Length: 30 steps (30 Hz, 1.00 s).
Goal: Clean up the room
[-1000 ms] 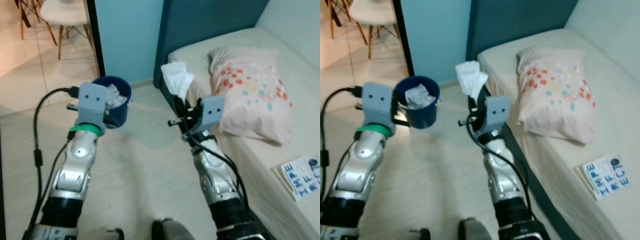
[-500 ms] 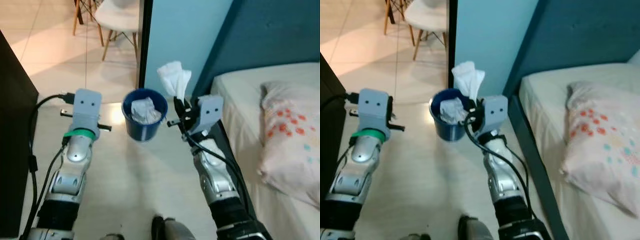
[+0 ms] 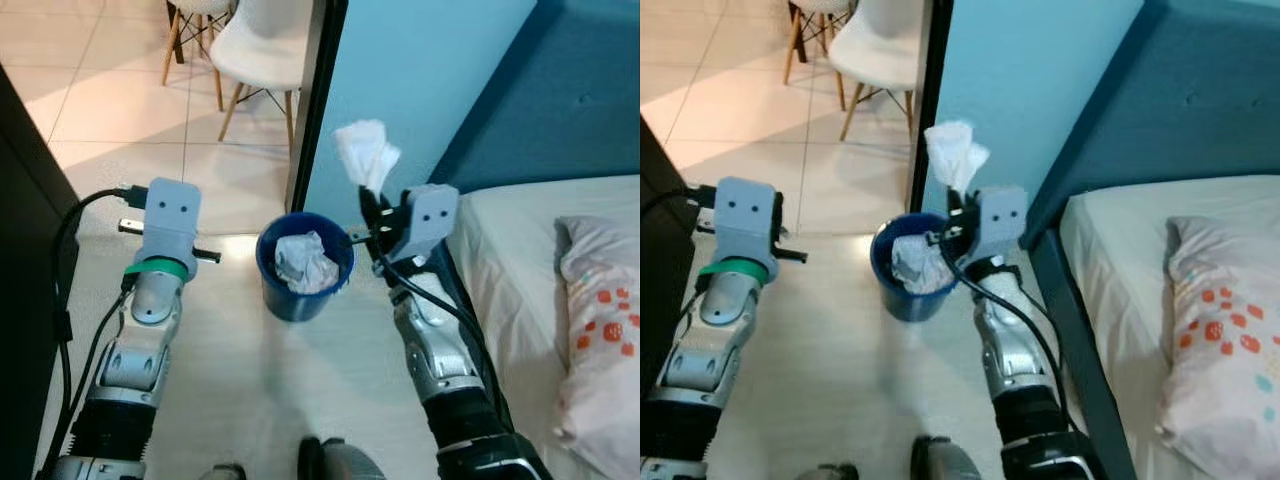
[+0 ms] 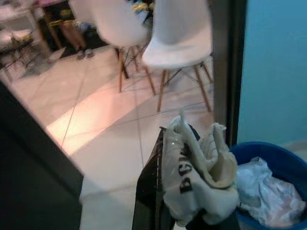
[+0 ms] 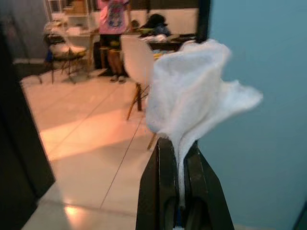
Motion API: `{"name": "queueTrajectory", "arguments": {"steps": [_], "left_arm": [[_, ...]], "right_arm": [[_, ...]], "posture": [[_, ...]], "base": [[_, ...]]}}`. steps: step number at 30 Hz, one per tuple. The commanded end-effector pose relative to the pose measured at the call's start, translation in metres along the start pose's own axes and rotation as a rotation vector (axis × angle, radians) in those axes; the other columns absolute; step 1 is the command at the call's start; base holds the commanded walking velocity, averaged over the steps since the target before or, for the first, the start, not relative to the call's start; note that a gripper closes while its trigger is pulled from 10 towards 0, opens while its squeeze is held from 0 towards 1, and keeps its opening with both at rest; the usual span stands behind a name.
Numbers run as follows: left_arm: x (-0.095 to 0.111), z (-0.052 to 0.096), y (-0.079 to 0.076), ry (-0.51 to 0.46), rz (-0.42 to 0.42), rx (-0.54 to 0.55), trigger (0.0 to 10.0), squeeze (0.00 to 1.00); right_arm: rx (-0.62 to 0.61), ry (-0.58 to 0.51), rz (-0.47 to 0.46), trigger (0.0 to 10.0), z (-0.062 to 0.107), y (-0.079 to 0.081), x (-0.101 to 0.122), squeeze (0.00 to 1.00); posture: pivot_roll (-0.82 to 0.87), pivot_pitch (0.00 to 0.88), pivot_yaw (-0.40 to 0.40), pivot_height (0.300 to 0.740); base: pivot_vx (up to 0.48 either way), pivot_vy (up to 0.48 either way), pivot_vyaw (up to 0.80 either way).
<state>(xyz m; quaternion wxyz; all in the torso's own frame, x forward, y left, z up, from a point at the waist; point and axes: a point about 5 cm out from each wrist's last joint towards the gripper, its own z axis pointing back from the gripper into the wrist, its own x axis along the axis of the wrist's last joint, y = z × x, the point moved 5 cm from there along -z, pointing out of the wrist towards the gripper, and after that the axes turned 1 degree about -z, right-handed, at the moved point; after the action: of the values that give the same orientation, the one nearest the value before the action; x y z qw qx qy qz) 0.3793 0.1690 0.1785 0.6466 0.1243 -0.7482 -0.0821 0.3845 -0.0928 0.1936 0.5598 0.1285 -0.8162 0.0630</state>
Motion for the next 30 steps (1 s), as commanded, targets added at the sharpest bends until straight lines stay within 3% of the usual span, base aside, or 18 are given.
{"name": "queueTrajectory", "arguments": {"steps": [1, 8, 21, 30], "left_arm": [[-0.002, 0.0, -0.009, 0.006, -0.004, -0.029, 10.0, 0.0], [-0.002, 0.0, -0.01, 0.003, -0.005, -0.033, 10.0, 0.0], [-0.001, -0.001, -0.01, -0.001, -0.01, -0.039, 10.0, 0.0], [-0.004, 0.0, -0.013, 0.002, -0.017, -0.043, 10.0, 0.0]], "right_arm": [[-0.063, 0.034, -0.001, 10.0, 0.006, -0.015, -0.009, 0.0], [-0.072, 0.038, 0.002, 10.0, 0.007, -0.018, -0.009, 0.0], [-0.049, 0.03, 0.003, 10.0, 0.004, -0.013, -0.008, 0.0], [0.084, 0.094, -0.006, 10.0, 0.008, 0.009, -0.021, 0.0]], "posture": [[-0.07, 0.094, -0.014, 0.732], [-0.07, 0.096, -0.013, 0.732], [-0.07, 0.1, -0.009, 0.732], [-0.06, 0.105, -0.017, 0.732]], "base": [[0.461, 0.0, -0.78], [0.462, 0.0, -0.76], [0.464, 0.0, 0.0], [0.464, 0.0, 0.0]]}}
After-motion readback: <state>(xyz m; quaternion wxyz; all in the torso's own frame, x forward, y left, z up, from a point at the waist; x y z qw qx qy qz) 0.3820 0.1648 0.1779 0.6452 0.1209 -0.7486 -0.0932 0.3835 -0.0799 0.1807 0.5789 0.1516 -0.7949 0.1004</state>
